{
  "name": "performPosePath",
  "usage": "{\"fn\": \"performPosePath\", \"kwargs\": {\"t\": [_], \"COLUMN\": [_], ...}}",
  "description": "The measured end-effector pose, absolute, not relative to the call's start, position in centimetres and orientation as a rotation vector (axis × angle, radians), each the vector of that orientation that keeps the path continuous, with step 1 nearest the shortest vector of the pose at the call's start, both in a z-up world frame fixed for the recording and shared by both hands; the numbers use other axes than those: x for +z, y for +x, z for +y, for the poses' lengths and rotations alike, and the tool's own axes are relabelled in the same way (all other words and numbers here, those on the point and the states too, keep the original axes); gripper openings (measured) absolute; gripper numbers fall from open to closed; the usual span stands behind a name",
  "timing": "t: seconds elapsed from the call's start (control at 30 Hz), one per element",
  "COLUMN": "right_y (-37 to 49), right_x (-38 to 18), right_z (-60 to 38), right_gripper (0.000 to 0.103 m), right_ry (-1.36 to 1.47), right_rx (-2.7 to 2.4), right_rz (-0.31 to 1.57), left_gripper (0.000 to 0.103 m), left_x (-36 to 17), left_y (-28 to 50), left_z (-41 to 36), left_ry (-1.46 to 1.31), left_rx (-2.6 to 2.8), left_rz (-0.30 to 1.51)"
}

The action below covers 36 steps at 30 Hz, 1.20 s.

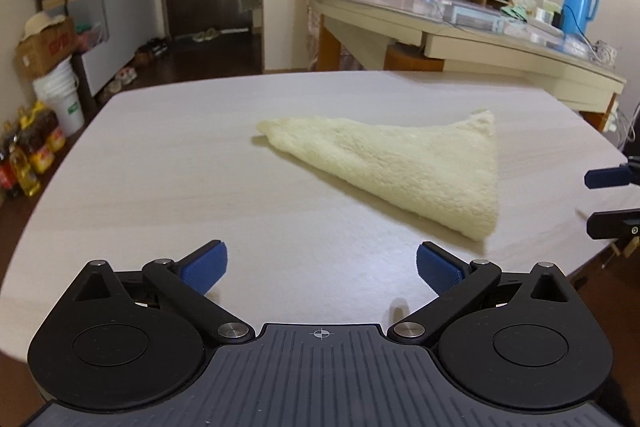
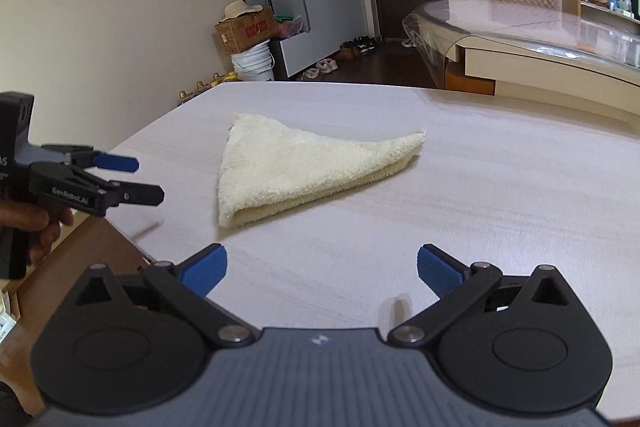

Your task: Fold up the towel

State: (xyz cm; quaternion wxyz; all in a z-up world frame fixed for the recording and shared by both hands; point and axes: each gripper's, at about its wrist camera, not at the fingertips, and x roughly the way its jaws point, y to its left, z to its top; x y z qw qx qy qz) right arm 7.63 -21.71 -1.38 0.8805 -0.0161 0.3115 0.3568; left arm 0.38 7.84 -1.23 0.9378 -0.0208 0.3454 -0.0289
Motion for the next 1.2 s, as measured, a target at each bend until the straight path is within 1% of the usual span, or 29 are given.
{"fn": "performPosePath", "kwargs": {"t": [0.3,0.63,0.77,0.97,1.03,1.07,1.1,1.2], "right_y": [6.1,7.4,8.8,14.2,16.8,17.5,18.7,20.9], "right_x": [-0.3,-0.7,-0.4,0.0,-0.4,-0.5,-0.8,-1.6], "right_z": [-22.0,-21.7,-21.3,-20.4,-20.0,-19.8,-19.5,-18.6], "right_gripper": [0.103,0.103,0.103,0.102,0.099,0.093,0.088,0.083], "right_ry": [-0.021,-0.018,-0.009,0.064,0.114,0.122,0.129,0.122], "right_rx": [0.744,0.728,0.731,0.735,0.74,0.736,0.735,0.728], "right_rz": [0.621,0.638,0.637,0.647,0.674,0.681,0.691,0.708], "left_gripper": [0.103,0.103,0.103,0.103,0.103,0.103,0.103,0.103], "left_x": [-0.9,-0.7,-0.4,0.0,0.0,-0.1,-0.1,-0.4], "left_y": [-0.4,0.0,0.3,1.4,1.8,2.0,2.2,3.1], "left_z": [6.9,6.8,7.1,7.9,8.3,8.5,8.7,9.5], "left_ry": [-0.025,-0.009,-0.004,0.01,0.0,-0.006,-0.012,-0.023], "left_rx": [-0.049,-0.057,-0.055,-0.062,-0.055,-0.052,-0.049,-0.032], "left_rz": [0.704,0.696,0.686,0.663,0.658,0.659,0.66,0.671]}}
